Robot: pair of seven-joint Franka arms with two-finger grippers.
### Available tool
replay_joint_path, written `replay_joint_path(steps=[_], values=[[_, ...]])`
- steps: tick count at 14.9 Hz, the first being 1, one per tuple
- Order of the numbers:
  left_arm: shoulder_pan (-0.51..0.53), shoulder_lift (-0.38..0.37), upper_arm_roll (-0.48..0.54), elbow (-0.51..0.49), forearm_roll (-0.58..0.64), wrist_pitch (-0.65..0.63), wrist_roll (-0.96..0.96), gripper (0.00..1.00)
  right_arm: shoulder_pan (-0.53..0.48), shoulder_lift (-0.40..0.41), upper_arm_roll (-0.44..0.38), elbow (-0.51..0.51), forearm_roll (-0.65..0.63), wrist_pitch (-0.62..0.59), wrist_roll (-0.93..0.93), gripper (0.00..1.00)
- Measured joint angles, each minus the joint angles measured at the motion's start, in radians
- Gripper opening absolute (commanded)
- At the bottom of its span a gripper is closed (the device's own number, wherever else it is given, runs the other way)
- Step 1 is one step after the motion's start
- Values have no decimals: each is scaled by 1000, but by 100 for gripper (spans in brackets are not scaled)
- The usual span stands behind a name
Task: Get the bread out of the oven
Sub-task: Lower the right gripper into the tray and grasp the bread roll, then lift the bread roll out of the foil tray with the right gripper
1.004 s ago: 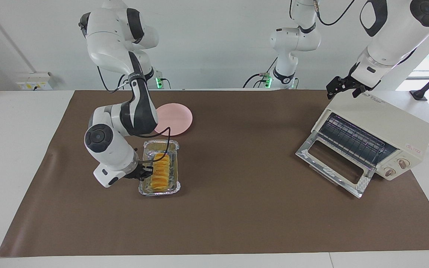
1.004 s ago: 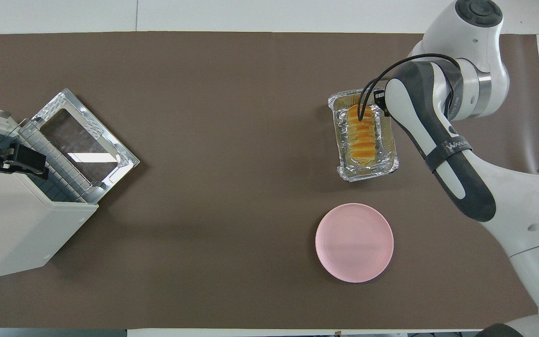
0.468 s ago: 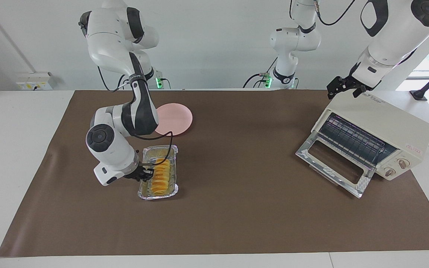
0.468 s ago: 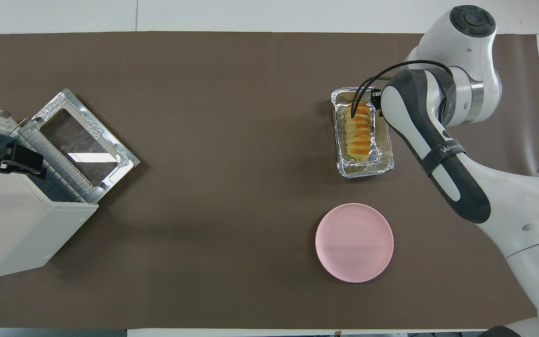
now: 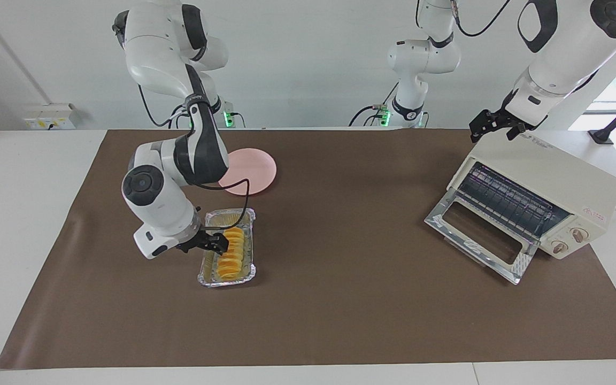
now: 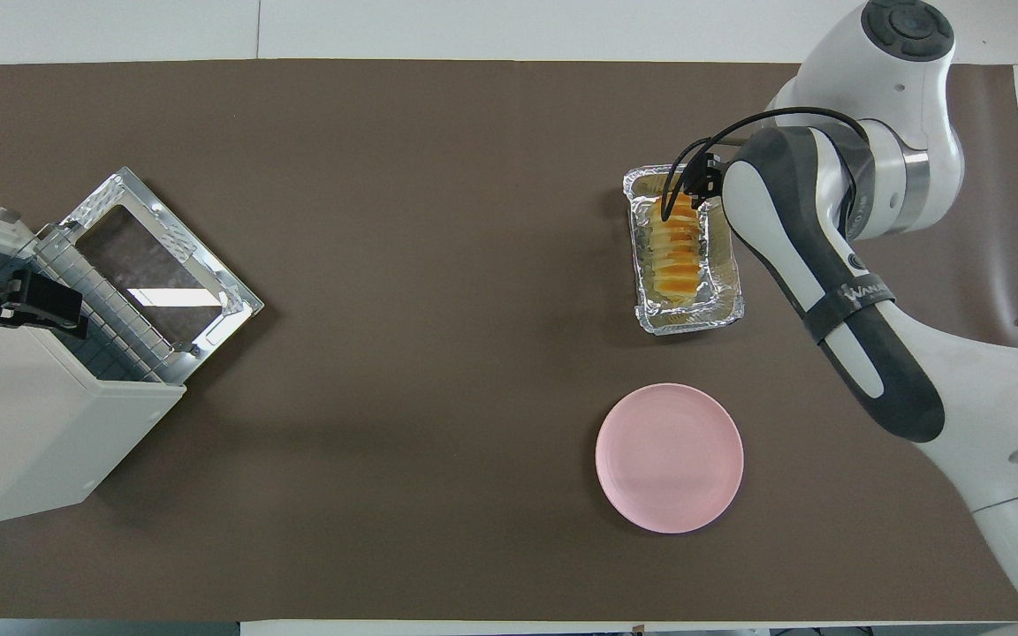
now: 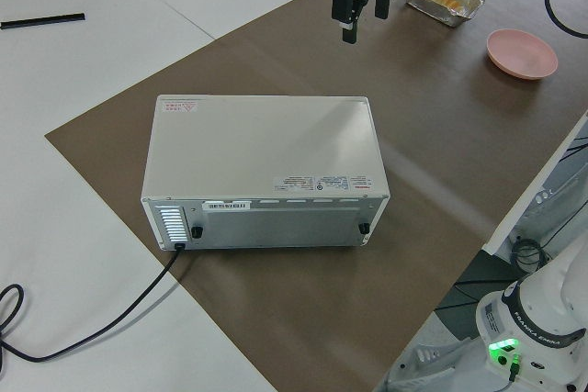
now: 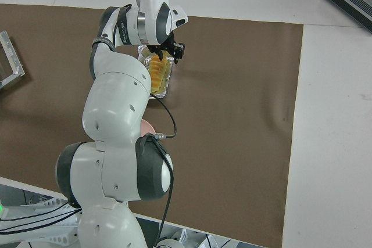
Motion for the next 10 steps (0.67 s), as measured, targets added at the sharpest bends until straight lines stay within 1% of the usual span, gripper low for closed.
replay_joint_path(steps=[4,7,10], values=[[0,0,0,0,0,0,0,100,72,-5,-1,-24,-2,17,36,100],[0,0,0,0,0,0,0,100,81,-4,-4,-115,-14,118,36,100],[0,0,0,0,0,0,0,100,80,-4,-7,-161,-29,156,35,100]])
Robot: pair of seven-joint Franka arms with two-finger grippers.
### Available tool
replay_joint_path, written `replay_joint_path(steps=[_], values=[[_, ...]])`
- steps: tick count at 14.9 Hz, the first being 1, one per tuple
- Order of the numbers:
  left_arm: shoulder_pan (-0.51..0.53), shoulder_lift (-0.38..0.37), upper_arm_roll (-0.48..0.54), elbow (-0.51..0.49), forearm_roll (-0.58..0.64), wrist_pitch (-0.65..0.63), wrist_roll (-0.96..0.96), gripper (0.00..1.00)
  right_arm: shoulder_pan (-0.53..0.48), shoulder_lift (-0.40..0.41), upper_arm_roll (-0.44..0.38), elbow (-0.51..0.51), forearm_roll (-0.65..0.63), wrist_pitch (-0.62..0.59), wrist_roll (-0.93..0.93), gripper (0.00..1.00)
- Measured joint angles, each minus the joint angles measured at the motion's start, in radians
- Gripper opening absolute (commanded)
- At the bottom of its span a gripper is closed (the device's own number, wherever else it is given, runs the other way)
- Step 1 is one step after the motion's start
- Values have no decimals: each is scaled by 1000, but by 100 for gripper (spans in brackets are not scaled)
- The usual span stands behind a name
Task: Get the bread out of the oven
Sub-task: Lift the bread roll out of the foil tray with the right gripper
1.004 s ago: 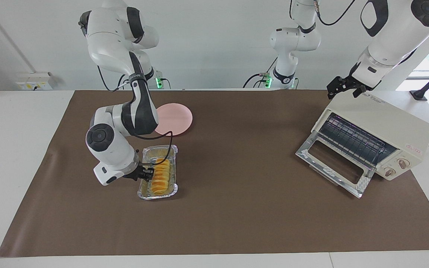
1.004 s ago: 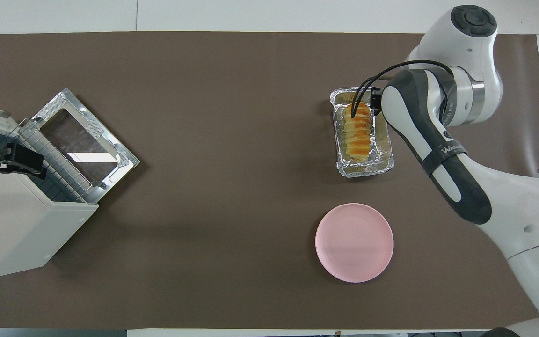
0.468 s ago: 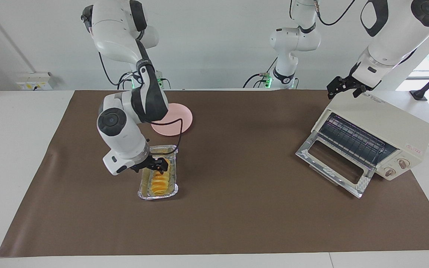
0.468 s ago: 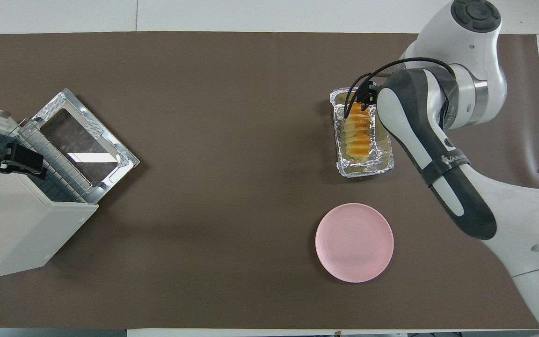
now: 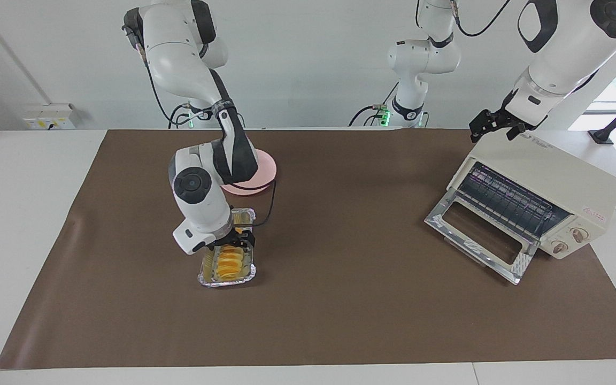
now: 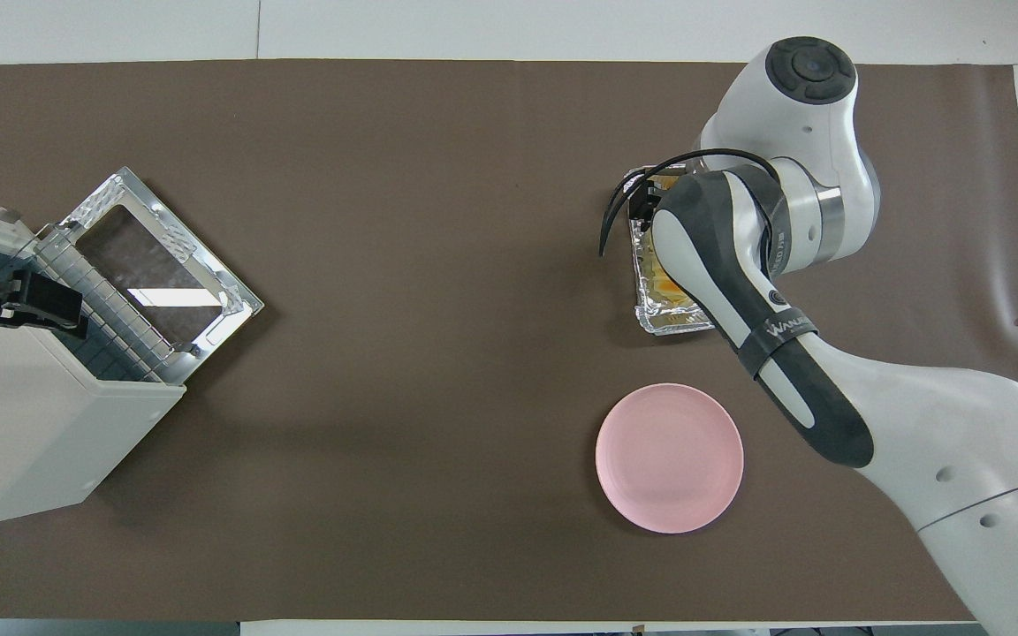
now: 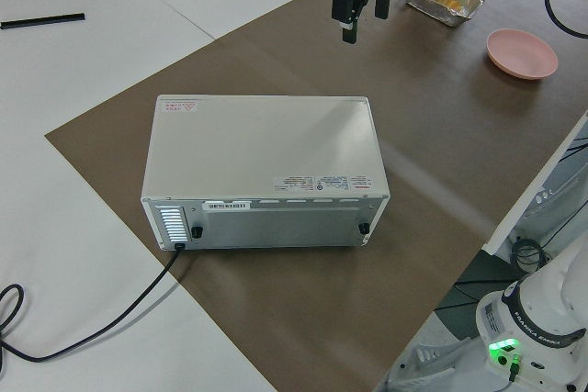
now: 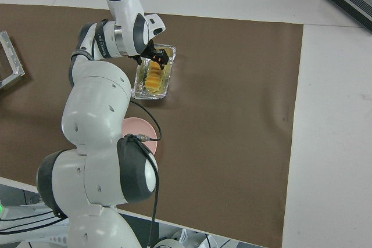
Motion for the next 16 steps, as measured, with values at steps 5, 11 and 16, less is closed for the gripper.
replay_joint_path(steps=[5,11,16], values=[[0,0,0,0,0,0,0,100,1,-1,0,-37,0,57,0,97],[0,0,0,0,0,0,0,100,1,-4,0,-68,0,91,0,0],[0,0,0,0,0,0,0,100,0,-20,0,-63,0,77,0,0]])
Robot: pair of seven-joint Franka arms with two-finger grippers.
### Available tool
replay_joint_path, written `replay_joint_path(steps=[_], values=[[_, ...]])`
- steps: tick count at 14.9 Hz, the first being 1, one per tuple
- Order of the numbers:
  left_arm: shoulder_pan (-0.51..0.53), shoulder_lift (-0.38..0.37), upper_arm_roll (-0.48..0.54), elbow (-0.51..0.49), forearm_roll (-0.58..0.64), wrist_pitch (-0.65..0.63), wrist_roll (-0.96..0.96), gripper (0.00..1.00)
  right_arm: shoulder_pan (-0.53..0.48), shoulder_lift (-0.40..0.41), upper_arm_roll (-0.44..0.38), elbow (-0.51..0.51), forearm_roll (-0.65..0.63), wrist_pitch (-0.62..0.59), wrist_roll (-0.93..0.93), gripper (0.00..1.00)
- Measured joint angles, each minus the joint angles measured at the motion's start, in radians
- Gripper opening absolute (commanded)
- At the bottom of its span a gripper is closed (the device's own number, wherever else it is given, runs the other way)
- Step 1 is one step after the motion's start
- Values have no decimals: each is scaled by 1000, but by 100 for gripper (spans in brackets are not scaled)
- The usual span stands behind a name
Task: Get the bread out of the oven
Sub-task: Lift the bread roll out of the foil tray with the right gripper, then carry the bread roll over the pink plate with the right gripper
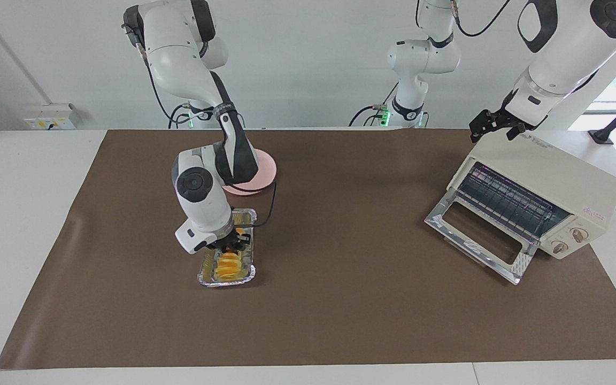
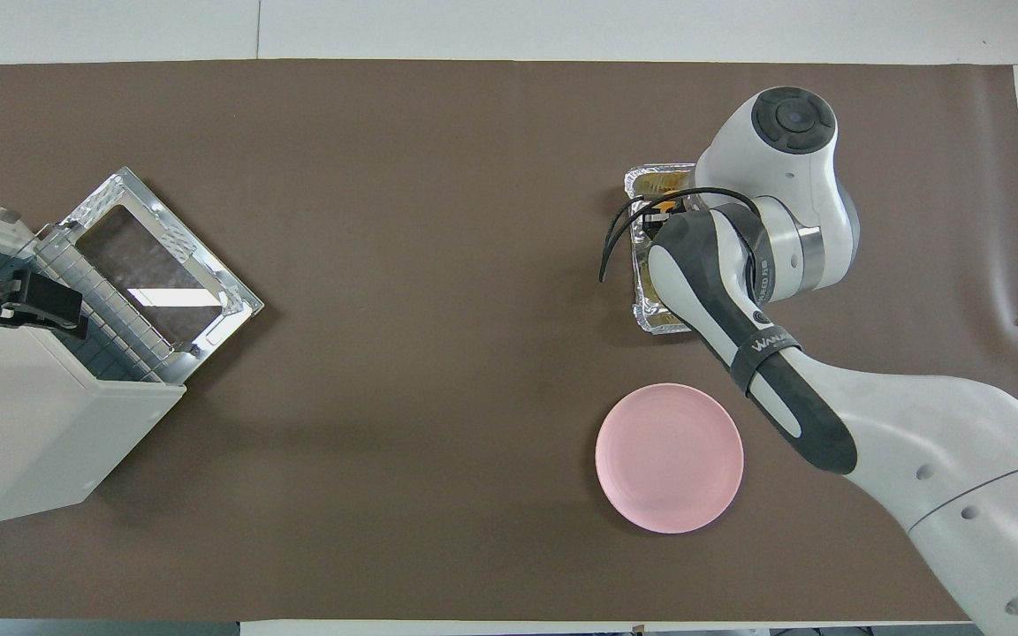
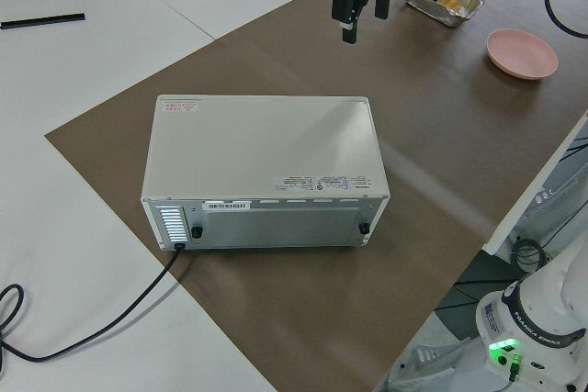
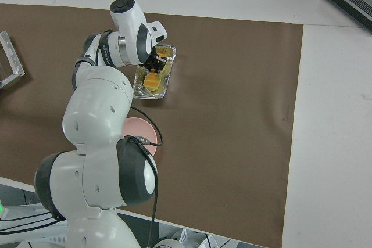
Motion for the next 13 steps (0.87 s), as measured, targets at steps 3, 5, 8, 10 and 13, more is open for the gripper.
replay_joint_path(steps=[3,5,8,10,13], values=[[0,0,0,0,0,0,0,100,-3,-9,-1,27,0,-51,0,0],[0,0,0,0,0,0,0,100,-7,-17,-1,51,0,-94,0,0],[0,0,0,0,0,0,0,100,-11,-56,-1,79,0,-170,-1,0],[0,0,0,0,0,0,0,100,-8,-107,3,85,1,-238,-1,0],[0,0,0,0,0,0,0,100,17,-207,5,81,3,-373,12,0]])
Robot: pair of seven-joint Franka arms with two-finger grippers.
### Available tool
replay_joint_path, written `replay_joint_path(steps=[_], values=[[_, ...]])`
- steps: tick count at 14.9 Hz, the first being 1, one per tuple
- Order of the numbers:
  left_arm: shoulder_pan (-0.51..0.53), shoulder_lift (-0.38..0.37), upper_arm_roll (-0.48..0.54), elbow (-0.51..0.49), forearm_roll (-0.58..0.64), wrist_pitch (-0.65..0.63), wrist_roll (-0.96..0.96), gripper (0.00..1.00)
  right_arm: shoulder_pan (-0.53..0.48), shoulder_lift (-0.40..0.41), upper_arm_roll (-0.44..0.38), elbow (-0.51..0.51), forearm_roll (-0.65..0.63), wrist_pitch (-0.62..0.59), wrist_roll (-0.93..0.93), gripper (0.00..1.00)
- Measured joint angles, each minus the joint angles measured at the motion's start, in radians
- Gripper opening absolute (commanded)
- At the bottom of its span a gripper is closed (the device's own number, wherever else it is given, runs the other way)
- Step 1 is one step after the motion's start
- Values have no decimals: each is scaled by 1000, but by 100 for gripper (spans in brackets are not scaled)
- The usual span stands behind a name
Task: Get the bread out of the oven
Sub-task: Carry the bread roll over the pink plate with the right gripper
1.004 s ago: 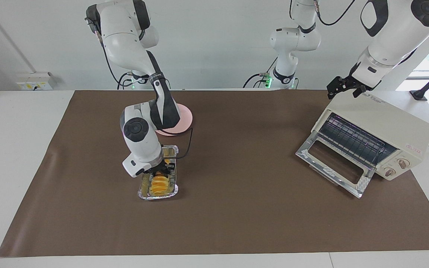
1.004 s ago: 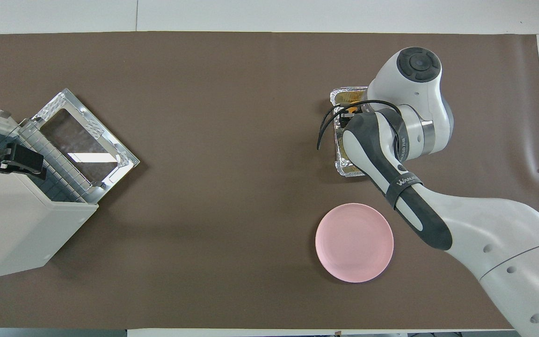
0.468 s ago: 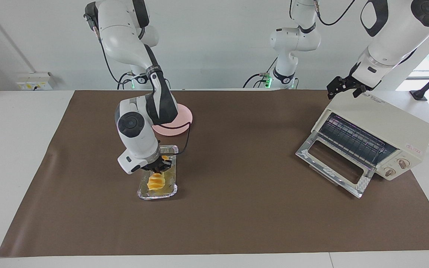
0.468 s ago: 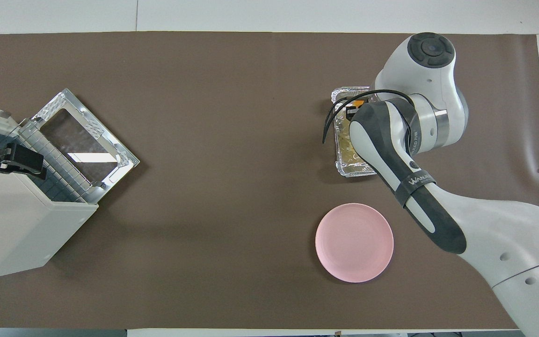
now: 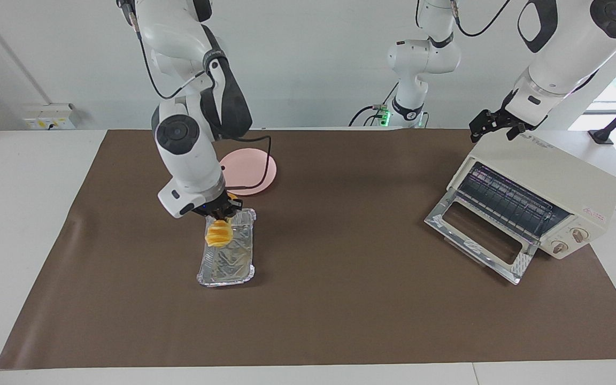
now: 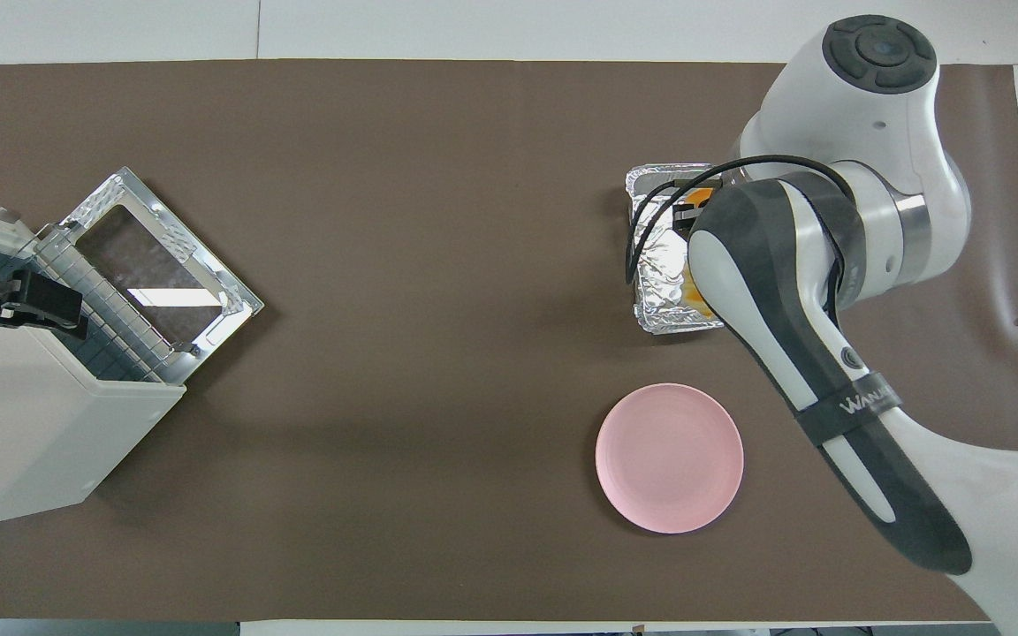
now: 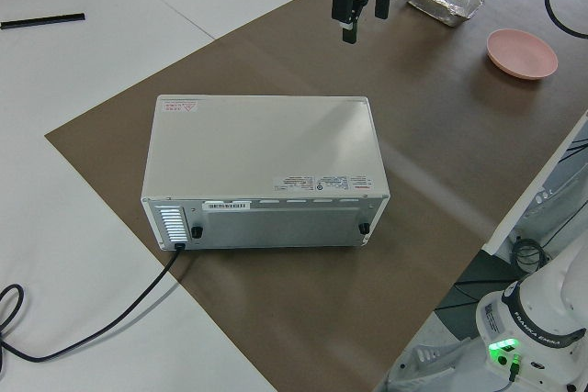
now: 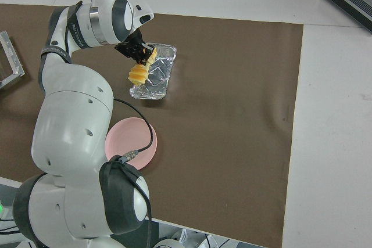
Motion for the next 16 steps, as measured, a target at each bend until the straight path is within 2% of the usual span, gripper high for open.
replay_joint_path(steps=[2,4,8,10,12,16], values=[[0,0,0,0,0,0,0,100,26,-72,1,-35,2,-66,37,0],[0,0,0,0,0,0,0,100,58,-159,3,-134,13,-62,77,0],[0,0,0,0,0,0,0,100,103,-370,5,-492,46,124,98,0],[0,0,0,0,0,0,0,100,110,-449,6,-652,47,223,99,0],[0,0,0,0,0,0,0,100,111,-488,6,-757,47,304,99,0],[0,0,0,0,0,0,0,100,131,-492,6,-903,47,482,99,0]])
